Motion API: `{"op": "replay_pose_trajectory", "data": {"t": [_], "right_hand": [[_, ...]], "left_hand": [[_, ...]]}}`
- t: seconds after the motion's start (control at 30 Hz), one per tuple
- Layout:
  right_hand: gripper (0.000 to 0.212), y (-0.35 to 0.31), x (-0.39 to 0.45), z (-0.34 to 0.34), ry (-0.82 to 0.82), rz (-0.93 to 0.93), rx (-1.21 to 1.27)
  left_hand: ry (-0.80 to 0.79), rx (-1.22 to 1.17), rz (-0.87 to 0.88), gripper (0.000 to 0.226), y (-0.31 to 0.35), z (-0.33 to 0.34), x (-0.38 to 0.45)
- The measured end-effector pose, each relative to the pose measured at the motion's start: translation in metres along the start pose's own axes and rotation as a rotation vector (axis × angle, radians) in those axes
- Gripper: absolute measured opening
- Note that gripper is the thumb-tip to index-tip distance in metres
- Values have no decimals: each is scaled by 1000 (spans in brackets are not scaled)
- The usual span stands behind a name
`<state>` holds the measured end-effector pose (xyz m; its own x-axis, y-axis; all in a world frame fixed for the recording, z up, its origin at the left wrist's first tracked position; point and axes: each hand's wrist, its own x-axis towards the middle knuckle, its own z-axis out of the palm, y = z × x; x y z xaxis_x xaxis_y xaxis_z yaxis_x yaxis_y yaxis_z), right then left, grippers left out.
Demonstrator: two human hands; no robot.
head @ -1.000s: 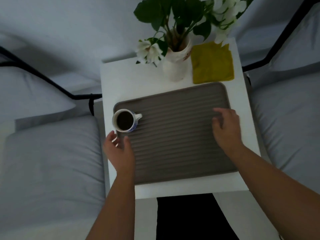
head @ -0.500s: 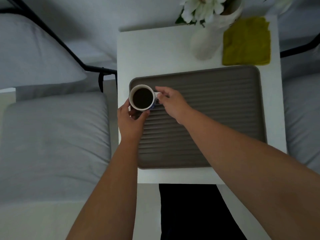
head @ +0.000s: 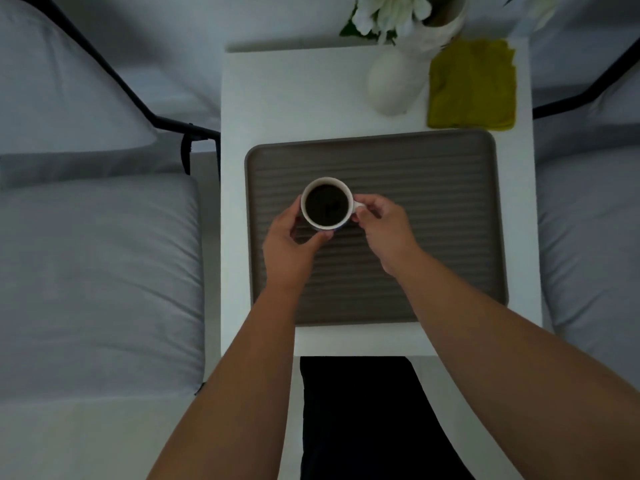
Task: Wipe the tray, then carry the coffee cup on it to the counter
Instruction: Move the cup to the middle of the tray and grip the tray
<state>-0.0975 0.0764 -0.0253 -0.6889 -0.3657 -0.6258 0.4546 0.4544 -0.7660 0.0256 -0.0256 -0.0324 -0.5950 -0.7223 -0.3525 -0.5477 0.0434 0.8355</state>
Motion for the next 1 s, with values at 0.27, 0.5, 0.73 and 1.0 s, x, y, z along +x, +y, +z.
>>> {"op": "replay_pose_trajectory", "data": {"t": [0.27, 0.5, 0.73, 1.0], "right_hand": [[25, 27, -21, -51, 67, 5, 12], [22, 38, -34, -71, 57, 3, -17], [35, 42, -34, -121, 442, -213, -449], [44, 72, -18, -159, 569, -136, -579]], "left_hand": [[-44, -44, 5, 77, 1, 47, -37], [-98, 32, 21, 75, 7, 53, -53], [267, 302, -44, 51, -15, -3, -47], [428, 123, -285, 38, -40, -32, -29]]}}
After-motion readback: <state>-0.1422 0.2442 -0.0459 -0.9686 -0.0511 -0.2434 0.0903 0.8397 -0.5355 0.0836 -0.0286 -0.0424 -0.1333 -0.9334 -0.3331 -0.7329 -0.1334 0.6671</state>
